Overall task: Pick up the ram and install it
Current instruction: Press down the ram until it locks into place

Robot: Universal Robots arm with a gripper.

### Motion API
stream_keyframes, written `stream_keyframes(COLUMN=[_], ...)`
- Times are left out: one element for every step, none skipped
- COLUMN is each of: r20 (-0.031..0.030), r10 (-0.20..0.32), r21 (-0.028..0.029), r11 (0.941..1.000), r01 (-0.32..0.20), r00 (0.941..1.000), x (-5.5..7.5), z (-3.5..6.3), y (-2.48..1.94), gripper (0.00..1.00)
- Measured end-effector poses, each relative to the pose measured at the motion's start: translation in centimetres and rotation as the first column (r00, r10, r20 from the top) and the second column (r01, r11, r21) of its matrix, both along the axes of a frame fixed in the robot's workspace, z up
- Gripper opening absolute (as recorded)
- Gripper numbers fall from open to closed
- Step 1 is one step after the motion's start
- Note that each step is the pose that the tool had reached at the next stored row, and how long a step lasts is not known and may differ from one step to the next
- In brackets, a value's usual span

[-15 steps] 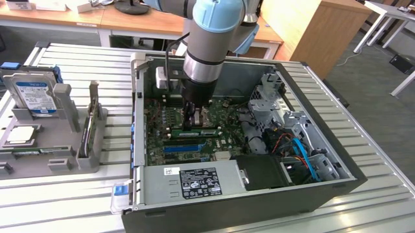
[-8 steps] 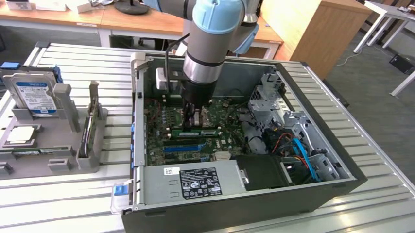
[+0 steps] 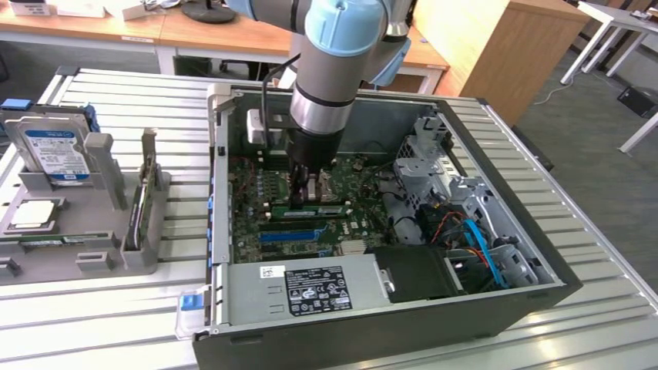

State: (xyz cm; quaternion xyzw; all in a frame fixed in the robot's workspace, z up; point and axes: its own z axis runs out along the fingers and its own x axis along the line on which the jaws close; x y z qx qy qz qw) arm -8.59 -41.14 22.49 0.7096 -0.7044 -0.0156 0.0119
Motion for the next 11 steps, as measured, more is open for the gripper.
stream_keyframes(r20=[0.0000, 0.0001, 0.0001, 0.0002, 0.0001, 0.0002, 0.0002, 0.0003, 0.0005, 0.0006, 0.0006], r10=[0.000, 0.000, 0.000, 0.000, 0.000, 0.000, 0.000, 0.000, 0.000, 0.000, 0.000], r21=[0.0000, 0.0001, 0.0002, 0.0003, 0.0003, 0.0003, 0.0003, 0.0003, 0.0002, 0.0001, 0.0001], r11=[1.0000, 1.0000, 1.0000, 1.0000, 1.0000, 1.0000, 1.0000, 1.0000, 1.0000, 1.0000, 1.0000], r01=[0.000, 0.000, 0.000, 0.000, 0.000, 0.000, 0.000, 0.000, 0.000, 0.000, 0.000], r00=[1.0000, 1.0000, 1.0000, 1.0000, 1.0000, 1.0000, 1.0000, 1.0000, 1.0000, 1.0000, 1.0000], x=[0.00, 0.00, 0.00, 0.00, 0.00, 0.00, 0.00, 0.00, 0.00, 0.00, 0.00], z=[0.00, -0.01, -0.01, -0.02, -0.02, -0.02, -0.03, -0.06, -0.08, -0.09, -0.09], y=[0.00, 0.01, 0.01, 0.01, 0.01, 0.01, 0.01, 0.01, 0.00, 0.00, 0.00], gripper=[0.10, 0.10, 0.10, 0.10, 0.10, 0.10, 0.10, 0.10, 0.10, 0.10, 0.10])
